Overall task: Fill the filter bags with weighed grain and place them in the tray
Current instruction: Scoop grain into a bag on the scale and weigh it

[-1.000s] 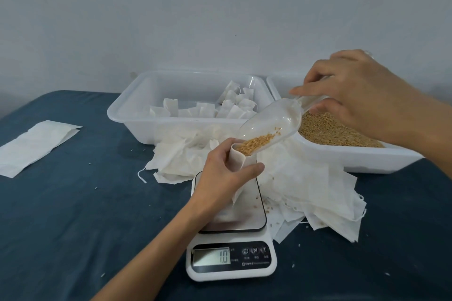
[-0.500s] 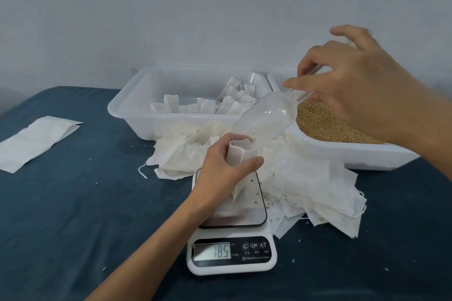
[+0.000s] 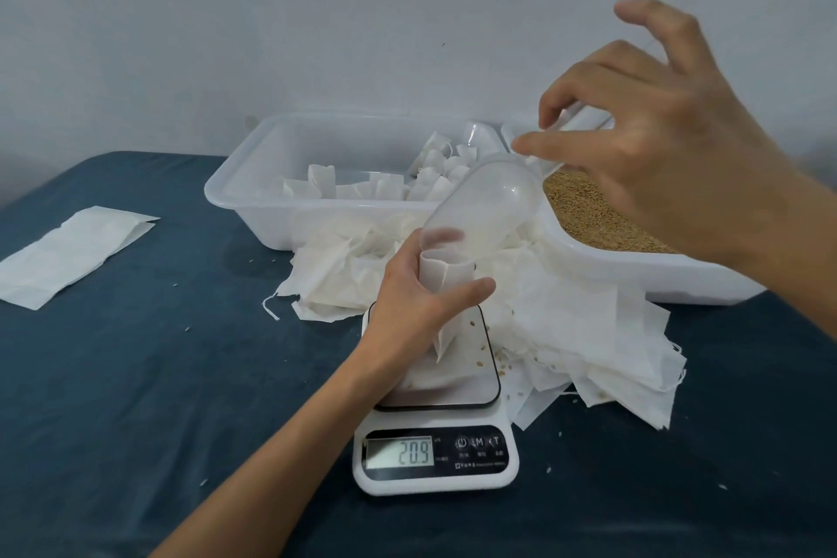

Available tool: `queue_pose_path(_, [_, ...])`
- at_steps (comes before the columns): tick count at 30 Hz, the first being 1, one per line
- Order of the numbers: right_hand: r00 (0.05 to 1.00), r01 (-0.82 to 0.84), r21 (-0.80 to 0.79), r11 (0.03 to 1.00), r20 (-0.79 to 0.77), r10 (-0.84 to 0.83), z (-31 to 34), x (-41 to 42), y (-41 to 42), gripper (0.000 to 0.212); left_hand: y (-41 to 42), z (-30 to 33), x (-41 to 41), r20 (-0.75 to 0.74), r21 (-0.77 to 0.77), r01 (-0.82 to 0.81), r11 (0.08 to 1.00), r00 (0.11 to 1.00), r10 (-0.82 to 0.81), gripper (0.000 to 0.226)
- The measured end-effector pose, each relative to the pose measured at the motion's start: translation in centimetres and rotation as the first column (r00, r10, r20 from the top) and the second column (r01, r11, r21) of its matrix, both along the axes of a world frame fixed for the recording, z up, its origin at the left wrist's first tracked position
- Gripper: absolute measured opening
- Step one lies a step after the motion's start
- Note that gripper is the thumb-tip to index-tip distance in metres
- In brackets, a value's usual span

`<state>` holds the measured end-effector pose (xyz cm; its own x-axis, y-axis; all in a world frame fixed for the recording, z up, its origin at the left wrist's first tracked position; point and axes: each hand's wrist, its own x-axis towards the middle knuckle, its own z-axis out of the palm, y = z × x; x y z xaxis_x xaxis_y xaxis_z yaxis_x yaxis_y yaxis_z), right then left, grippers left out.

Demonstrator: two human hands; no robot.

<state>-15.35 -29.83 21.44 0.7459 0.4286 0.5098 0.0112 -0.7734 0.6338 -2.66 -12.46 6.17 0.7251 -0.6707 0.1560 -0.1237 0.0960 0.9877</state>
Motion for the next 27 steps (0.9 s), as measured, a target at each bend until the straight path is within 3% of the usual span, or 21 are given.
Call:
queue_pose_path(7, [0.998, -0.002, 0.052, 0.999, 0.069, -0.002, -0.4, 0.0, -0.5, 0.029, 0.1, 0.0, 0.2, -0.012, -0.018, 0.003, 1.000, 1.000, -0.003, 0.056])
queue_pose_path(11, [0.994, 0.082, 0.367, 0.927, 0.036, -0.102, -1.7, -0.2, -3.2, 0.027, 0.0, -0.3, 0.3, 0.008, -0.002, 0.022, 1.000, 1.000, -0.022, 0.052])
queue_pose_path(16, [0.905, 0.329, 0.749, 0.575, -0.075, -0.419, -5.5, -0.6, -10.1, 0.034, -0.2, -0.7, 0.3, 0.055, 0.024, 0.009, 1.000, 0.998, -0.011, 0.030])
queue_pose_path(19, [0.764, 0.526, 0.809, 0.264, -0.313, -0.563, -8.4, -0.8, -14.1, 0.036, -0.3, -1.0, 0.2, 0.089, 0.022, 0.018, 1.000, 0.996, -0.020, 0.018])
queue_pose_path(21, [0.678, 0.628, 0.768, 0.125, -0.461, -0.572, -10.2, -0.8, -15.9, 0.035, -0.3, -1.0, 0.2, 0.106, -0.005, 0.022, 1.000, 0.994, -0.022, 0.019])
queue_pose_path(23, [0.603, 0.710, 0.703, 0.043, -0.576, -0.552, -11.2, -0.5, -16.9, 0.027, -0.4, -1.0, 0.3, 0.121, -0.033, 0.020, 0.999, 0.993, -0.016, 0.021])
queue_pose_path(27, [0.537, 0.788, 0.615, 0.023, -0.669, -0.514, -11.5, 0.2, -17.4, 0.024, -0.7, -1.2, 0.5, 0.129, -0.069, 0.019, 0.997, 0.992, -0.010, 0.021])
